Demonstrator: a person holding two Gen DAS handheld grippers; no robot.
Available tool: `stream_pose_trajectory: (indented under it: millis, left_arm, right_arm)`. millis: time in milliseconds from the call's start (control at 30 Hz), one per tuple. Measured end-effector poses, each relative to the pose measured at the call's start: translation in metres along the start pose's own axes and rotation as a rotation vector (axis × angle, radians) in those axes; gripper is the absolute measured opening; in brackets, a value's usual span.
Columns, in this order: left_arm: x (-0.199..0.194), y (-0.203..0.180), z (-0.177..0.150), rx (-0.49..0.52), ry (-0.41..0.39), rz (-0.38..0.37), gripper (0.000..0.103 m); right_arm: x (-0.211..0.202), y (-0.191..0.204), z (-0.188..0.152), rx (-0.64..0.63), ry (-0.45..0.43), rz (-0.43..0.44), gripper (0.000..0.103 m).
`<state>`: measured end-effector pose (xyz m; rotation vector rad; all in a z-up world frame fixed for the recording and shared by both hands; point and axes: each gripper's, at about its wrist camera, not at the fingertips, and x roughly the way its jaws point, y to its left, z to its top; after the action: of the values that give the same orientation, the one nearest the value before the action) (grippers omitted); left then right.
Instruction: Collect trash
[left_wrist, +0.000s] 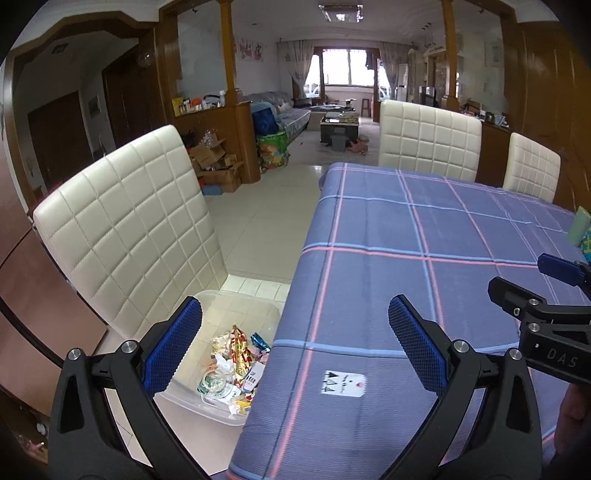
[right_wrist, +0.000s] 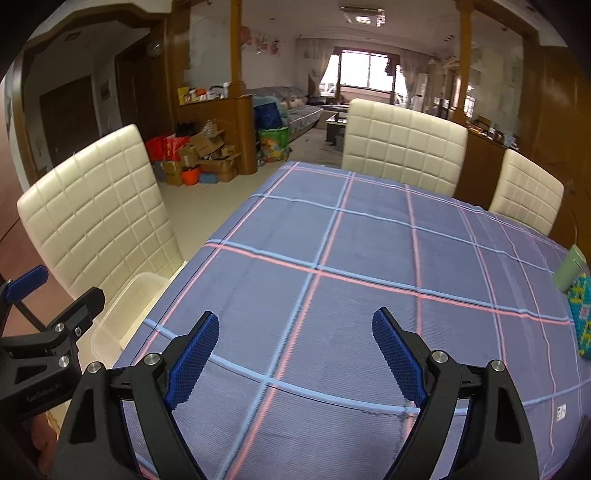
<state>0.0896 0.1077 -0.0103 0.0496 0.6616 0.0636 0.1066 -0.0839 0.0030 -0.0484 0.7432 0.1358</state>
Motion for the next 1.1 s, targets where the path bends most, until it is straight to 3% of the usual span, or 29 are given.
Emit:
stream_pose_trajectory:
  millis: [400,1100]
  left_arm:
    - [-0.025,-0.036,0.016,0.064,-0.078,-0.023,0.1]
    - [-0.037,-0.055,0.021,0.105,-0.116,-0.05,0.1]
  right_arm:
    - [-0.042,-0.031,0.009,0.061,-0.111,-0.065,0.083]
    - [-0.053,-0.051,0.008,0.116,-0.133,-0.069,0.083]
